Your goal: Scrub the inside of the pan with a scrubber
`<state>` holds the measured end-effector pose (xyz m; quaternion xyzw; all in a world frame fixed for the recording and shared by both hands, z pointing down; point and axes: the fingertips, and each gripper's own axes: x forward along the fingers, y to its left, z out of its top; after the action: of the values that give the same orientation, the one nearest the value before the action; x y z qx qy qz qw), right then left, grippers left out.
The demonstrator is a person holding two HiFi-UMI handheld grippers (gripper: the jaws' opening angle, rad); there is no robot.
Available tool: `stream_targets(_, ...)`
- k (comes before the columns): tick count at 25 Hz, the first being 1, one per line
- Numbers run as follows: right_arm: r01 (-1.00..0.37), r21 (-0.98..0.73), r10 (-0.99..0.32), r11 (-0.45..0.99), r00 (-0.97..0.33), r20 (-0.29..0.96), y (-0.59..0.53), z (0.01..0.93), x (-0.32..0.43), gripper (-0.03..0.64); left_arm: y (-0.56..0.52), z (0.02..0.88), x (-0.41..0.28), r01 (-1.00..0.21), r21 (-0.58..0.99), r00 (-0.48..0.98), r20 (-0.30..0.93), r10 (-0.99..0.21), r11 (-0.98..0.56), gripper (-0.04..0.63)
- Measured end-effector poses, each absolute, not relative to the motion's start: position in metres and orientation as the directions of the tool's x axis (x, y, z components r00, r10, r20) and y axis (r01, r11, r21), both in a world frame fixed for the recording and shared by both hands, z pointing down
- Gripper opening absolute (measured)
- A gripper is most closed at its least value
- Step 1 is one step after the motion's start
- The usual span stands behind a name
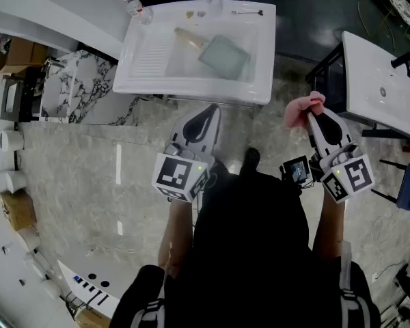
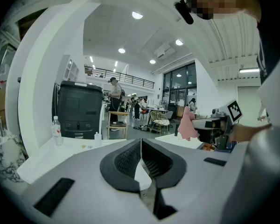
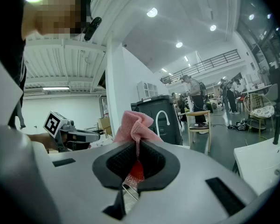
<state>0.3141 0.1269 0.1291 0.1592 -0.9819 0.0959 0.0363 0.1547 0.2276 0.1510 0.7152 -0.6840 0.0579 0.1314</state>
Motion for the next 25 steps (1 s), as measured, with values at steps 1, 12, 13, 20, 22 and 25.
stream_targets(1, -0.318, -0.173, -0.304, 0.932, -0.947, 0.104, 0.127, 0.129, 0.314, 0.034, 0.227, 0.151, 0.155, -0.994, 0.107, 0.057, 0.264, -0.963, -0.03, 0.038)
stream_targets(12, -0.314, -0.224, -0.295, 0.923, -0.949, 0.115, 0.119, 0.138, 0.319, 0.035, 0.225, 0.159, 0.167, -0.995, 0.098, 0.05, 0.303, -0.952, -0.021, 0.038)
stream_targets(13, -0.311, -0.239, -0.294, 0.92, -0.95, 0.105, 0.118, 0.138, 0.318, 0.035, 0.226, 0.16, 0.166, -0.995, 0.094, 0.053, 0.303, -0.952, -0.025, 0.038)
stream_targets(20, -0.32, -0.237, -0.308, 0.917, -0.947, 0.087, 0.119, 0.142, 0.303, 0.038, 0.217, 0.177, 0.15, -0.994, 0.094, 0.087, 0.323, -0.942, -0.059, 0.038)
stream_targets(22, -0.331, -0.236, -0.316, 0.914, -0.943, 0.1, 0.116, 0.146, 0.299, 0.038, 0.21, 0.18, 0.144, -0.992, 0.1, 0.107, 0.325, -0.94, -0.079, 0.038)
stream_targets(25, -0.357, -0.237, -0.338, 0.904, -0.934, 0.115, 0.105, 0.149, 0.285, 0.04, 0.194, 0.183, 0.13, -0.991, 0.066, 0.13, 0.33, -0.935, -0.114, 0.038)
